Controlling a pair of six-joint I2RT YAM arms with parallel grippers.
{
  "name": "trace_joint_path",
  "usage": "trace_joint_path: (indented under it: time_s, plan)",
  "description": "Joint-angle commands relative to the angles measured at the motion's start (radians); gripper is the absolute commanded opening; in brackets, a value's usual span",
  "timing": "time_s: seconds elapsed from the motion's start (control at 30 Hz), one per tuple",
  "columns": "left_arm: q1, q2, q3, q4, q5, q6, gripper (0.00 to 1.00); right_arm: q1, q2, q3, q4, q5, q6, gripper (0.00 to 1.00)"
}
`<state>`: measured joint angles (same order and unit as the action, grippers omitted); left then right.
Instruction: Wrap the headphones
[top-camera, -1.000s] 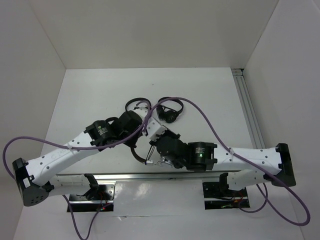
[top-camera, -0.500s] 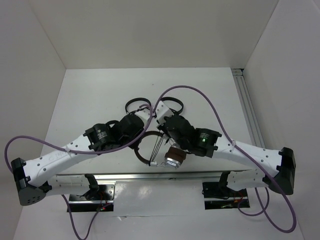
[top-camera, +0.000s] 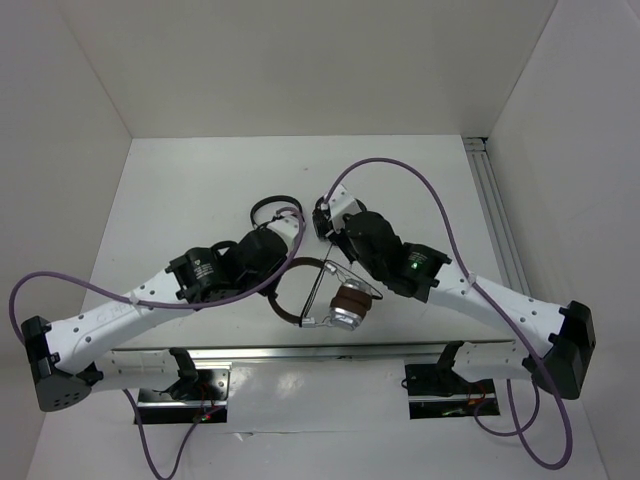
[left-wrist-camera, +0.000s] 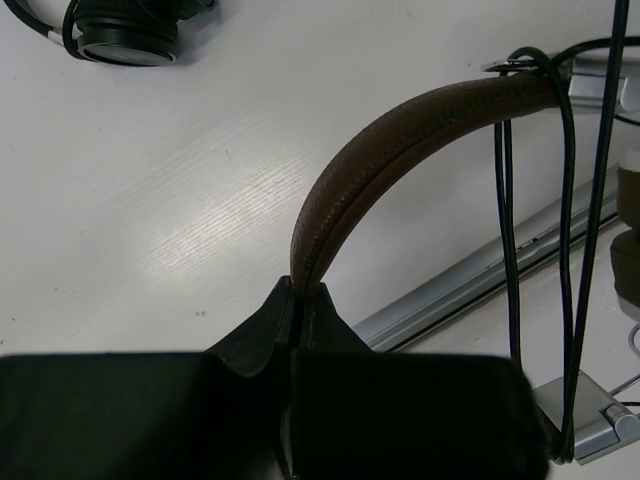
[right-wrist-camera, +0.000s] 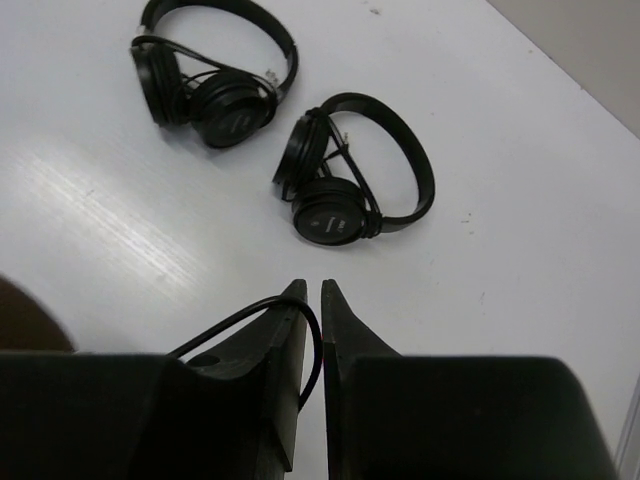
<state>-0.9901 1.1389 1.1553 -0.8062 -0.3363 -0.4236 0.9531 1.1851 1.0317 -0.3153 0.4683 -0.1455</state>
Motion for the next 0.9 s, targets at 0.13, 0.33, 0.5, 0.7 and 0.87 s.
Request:
trace_joint_path:
  time_s: [0.13, 0.33, 0.5, 0.7, 0.87]
  plan:
    - [-0.021, -0.051, -0.006, -0.1, 0.099, 0.025, 0.0, -0.181, -0.008, 0.028, 0.168, 0.081, 0.09, 0.14]
    - [-0.021, -0.071, -0.006, -0.1, 0.089, 0.025, 0.0, -0.255, -0.008, 0.007, 0.168, -0.137, 0.119, 0.12]
    - [-0.021, -0.09, 0.037, -0.12, 0.121, 0.025, 0.0, -0.255, -0.008, -0.053, 0.206, -0.282, 0.119, 0.12]
    - [-0.021, -0.119, 0.084, -0.131, 0.141, 0.025, 0.0, -0.255, 0.016, -0.094, 0.261, -0.378, 0.15, 0.14]
    - [-0.021, -0.14, 0.138, -0.14, 0.115, -0.006, 0.0, -0.255, 0.025, -0.16, 0.338, -0.477, 0.182, 0.15]
